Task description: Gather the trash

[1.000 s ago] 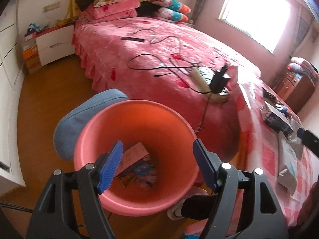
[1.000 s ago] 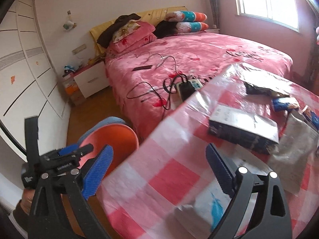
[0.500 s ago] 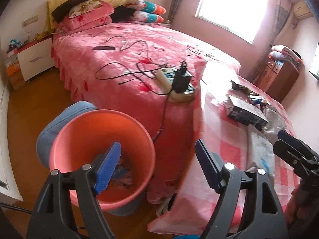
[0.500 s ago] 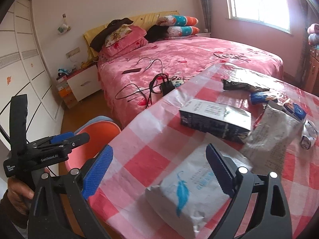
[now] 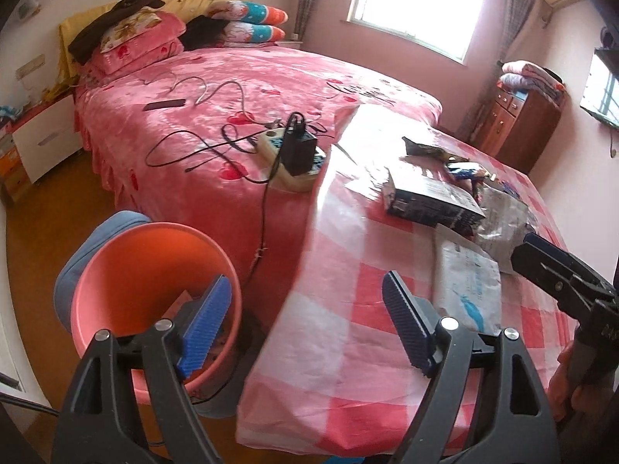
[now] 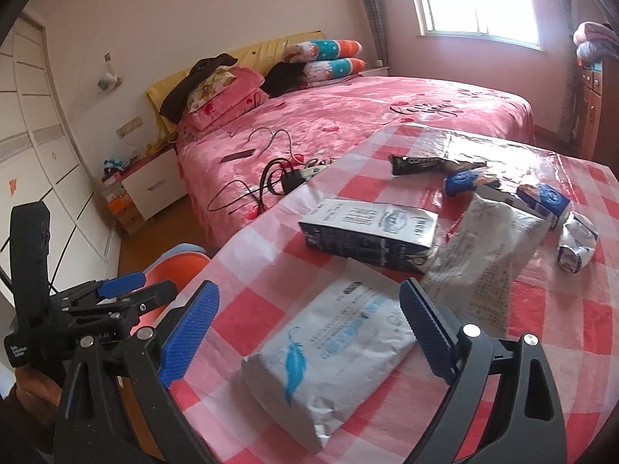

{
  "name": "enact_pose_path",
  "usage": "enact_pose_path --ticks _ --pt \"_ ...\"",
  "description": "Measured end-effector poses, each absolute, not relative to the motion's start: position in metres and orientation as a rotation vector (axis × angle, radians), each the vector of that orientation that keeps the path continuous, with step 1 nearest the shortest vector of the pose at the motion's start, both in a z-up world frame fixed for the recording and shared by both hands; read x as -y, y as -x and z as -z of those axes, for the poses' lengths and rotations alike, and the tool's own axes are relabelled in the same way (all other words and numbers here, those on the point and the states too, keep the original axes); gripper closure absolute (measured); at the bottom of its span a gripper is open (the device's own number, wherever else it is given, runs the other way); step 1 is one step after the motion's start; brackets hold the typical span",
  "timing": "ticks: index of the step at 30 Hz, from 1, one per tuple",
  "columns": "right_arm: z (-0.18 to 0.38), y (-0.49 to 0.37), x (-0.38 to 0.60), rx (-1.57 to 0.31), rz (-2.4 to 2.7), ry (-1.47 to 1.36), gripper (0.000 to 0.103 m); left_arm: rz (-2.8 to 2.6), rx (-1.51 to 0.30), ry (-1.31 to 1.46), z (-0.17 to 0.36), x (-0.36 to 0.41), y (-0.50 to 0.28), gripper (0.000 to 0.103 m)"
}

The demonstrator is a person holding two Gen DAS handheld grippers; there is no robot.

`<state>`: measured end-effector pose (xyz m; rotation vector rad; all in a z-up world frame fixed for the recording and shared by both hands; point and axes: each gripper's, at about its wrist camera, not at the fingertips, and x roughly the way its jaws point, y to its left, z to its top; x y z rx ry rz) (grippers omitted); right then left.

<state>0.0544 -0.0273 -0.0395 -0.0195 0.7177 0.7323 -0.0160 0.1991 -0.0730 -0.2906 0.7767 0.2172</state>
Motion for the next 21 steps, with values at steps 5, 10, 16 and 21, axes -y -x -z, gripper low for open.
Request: enact_pose_path --ticks 5,10,16,21 --pt "0.038 -0.059 0.039 -0.712 -0.721 -0.002 0.01 -0.2 -0.789 0.27 0.073 -0.186 0.01 0.022" --pt "0.038 -0.065 0.053 -0.71 -0.704 -0.026 0.01 -0.183 -0.796 0.248 0.07 -0.171 0.003 0.022" --pt "0.037 -0.075 0.074 -0.707 -0.669 -0.059 0.01 -0.147 -0.802 0.223 0.065 -0.153 -0.009 0.022" --pt "0.037 -0.087 0.095 -0.707 -0.625 -0.087 0.01 -0.093 -0.799 0.196 0.057 -0.132 -0.024 0.022"
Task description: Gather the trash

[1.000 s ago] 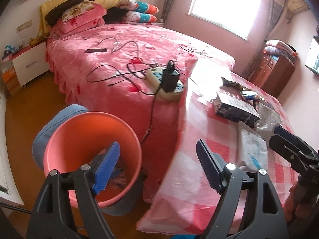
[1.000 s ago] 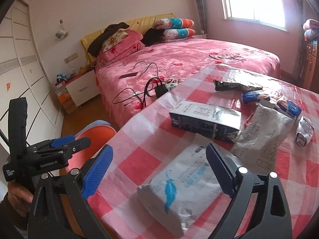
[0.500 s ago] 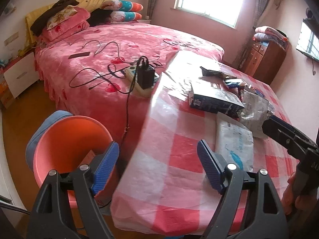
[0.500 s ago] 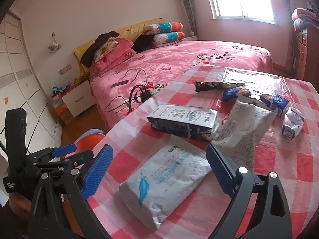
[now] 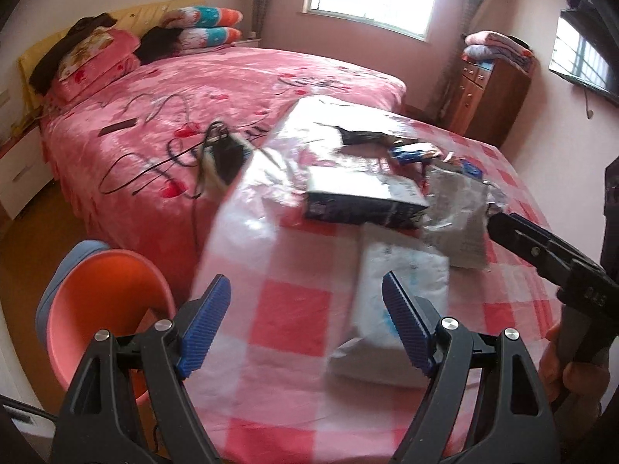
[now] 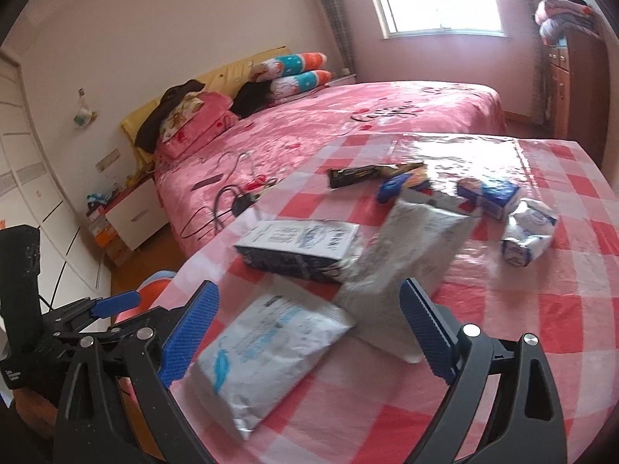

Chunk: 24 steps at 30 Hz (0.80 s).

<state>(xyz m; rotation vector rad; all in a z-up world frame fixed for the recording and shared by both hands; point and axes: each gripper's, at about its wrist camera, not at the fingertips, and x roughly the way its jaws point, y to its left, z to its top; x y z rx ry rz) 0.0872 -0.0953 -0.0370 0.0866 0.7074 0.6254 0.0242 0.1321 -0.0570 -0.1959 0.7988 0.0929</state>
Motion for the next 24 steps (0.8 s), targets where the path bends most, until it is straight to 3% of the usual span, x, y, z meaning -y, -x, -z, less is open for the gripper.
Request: enact_pose_path --ticks 14,24 --pt "0.044 -0.144 0.163 -0.759 -0.476 -0.155 0.01 0.08 -0.872 0.369 0.068 -0.105 -0.08 0.022" --pt "0.069 -0.161 0.172 -0.83 -0.508 -0.241 0.01 0.129 -0.935 0.185 0.082 -0.08 -0.069 0.022"
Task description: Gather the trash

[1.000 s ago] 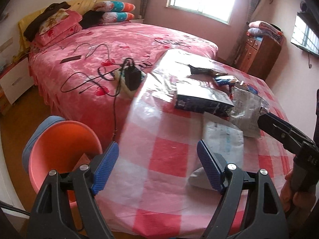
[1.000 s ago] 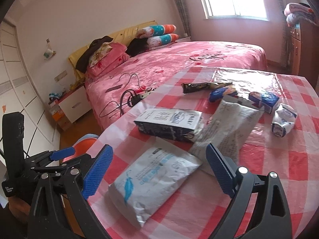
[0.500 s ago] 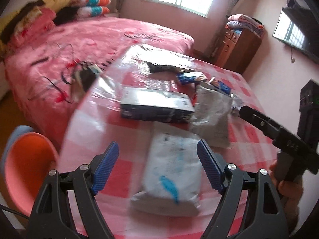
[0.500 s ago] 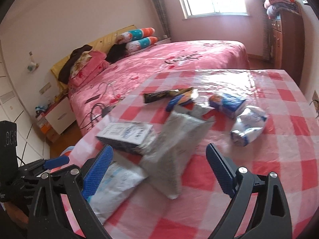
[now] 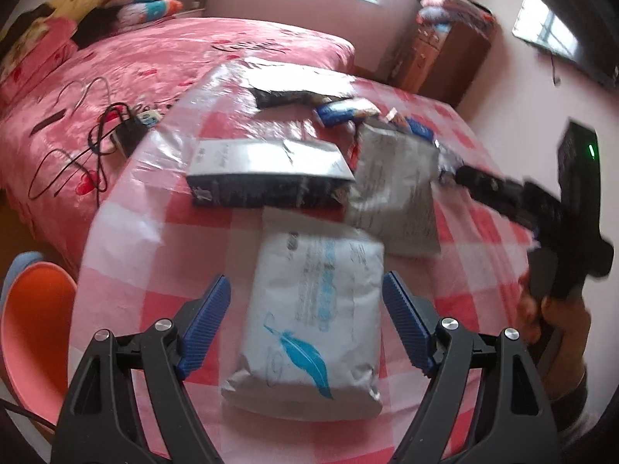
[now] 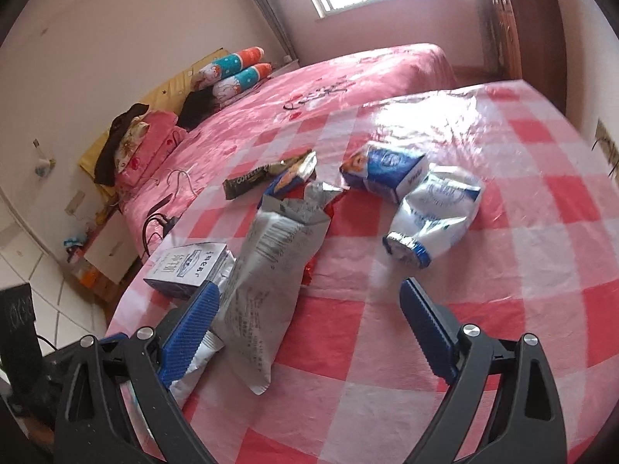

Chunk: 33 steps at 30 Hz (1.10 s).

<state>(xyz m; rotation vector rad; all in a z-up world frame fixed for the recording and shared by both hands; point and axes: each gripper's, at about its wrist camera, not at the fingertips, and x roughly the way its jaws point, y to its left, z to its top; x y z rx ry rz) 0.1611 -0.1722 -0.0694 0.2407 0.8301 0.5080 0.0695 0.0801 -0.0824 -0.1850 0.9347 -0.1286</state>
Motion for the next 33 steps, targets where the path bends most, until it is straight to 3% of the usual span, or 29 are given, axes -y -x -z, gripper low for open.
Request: enact_pose_path --ticks 23,33 --pt "0.069 -0.22 0.231 -0.849 -0.299 -0.246 0.01 0.165 -0.995 0.015 0.106 -0.061 -0.074 0.017" --pt "0.087 -0.245 0.205 -0.903 -0.264 -0.163 0.01 0.137 -0.979 0.05 0.111 -0.061 -0.077 0.017"
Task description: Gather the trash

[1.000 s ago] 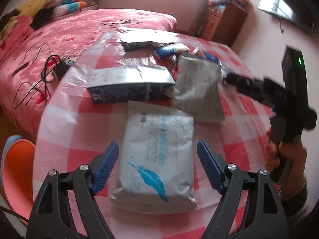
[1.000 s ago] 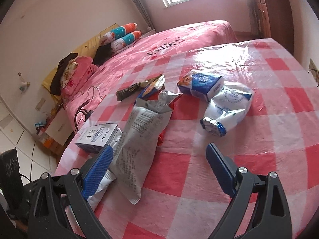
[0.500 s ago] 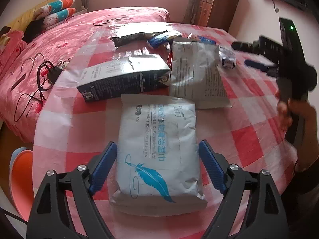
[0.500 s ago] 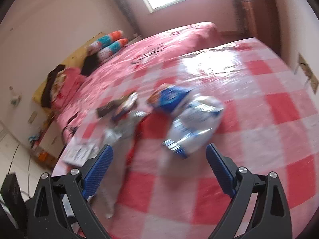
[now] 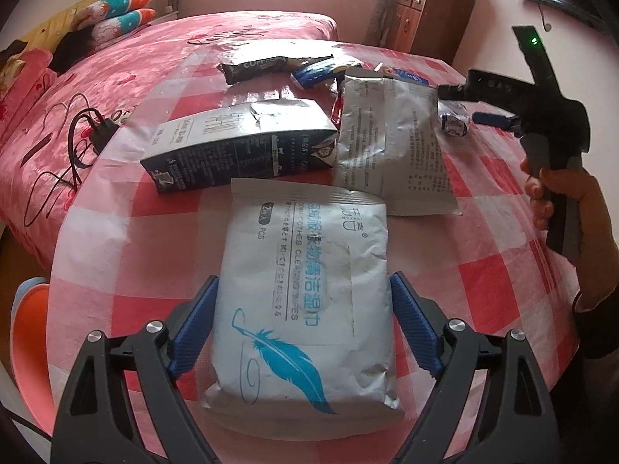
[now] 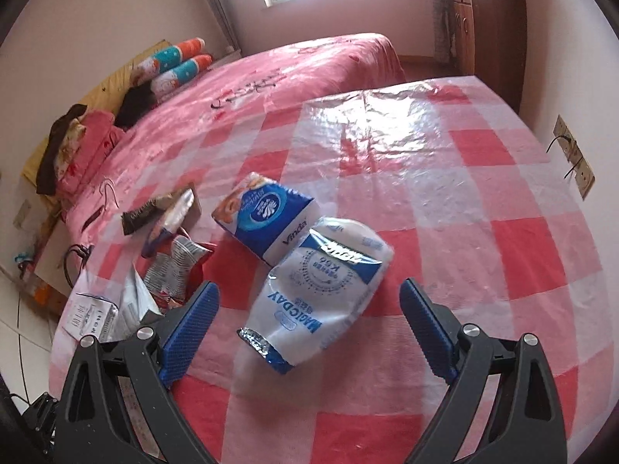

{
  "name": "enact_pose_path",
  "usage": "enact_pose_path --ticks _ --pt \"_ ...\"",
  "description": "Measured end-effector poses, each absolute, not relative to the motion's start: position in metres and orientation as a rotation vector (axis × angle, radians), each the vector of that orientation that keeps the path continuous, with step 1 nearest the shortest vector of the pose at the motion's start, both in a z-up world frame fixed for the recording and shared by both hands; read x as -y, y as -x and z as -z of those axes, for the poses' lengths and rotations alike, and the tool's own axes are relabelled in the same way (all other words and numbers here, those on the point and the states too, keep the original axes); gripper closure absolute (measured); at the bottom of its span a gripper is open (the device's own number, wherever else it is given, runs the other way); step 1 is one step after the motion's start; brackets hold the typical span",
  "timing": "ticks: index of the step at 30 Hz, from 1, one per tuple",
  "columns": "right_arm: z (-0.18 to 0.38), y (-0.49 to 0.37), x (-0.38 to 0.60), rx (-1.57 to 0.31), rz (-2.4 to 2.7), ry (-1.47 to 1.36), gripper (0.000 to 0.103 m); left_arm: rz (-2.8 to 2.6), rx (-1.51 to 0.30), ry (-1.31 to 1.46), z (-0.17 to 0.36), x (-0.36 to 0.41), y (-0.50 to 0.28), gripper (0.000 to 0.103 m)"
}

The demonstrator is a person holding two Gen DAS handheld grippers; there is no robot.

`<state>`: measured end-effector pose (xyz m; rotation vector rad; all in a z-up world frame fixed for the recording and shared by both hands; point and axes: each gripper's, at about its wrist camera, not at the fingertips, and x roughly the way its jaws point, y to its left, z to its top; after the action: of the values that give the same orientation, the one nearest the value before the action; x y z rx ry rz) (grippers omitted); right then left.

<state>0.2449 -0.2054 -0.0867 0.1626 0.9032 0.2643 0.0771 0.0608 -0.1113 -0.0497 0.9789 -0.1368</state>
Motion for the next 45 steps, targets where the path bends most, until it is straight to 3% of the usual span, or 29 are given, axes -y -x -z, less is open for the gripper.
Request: enact_pose_path --ticks 8,13,17,45 --pt "0.094 -0.252 0.192 -0.907 -0.2 -0.079 0.02 0.102 -0.956 0.047 0.112 -0.059 -0.076 0.021" --pt "0.095 -0.251 0.187 -0.898 -0.155 -0.016 0.031 0.095 -0.949 0.059 0.111 -0.061 -0.076 0.023" --pt "0.096 -0.245 0.185 -0.885 -0.127 0.043 0.053 0.095 -0.944 0.069 0.11 -0.063 -0.076 0.025" --pt "0.075 -0.151 0.181 -0.841 -0.322 -0.051 0.056 0.071 -0.876 0.176 0.095 -0.091 -0.05 0.026"
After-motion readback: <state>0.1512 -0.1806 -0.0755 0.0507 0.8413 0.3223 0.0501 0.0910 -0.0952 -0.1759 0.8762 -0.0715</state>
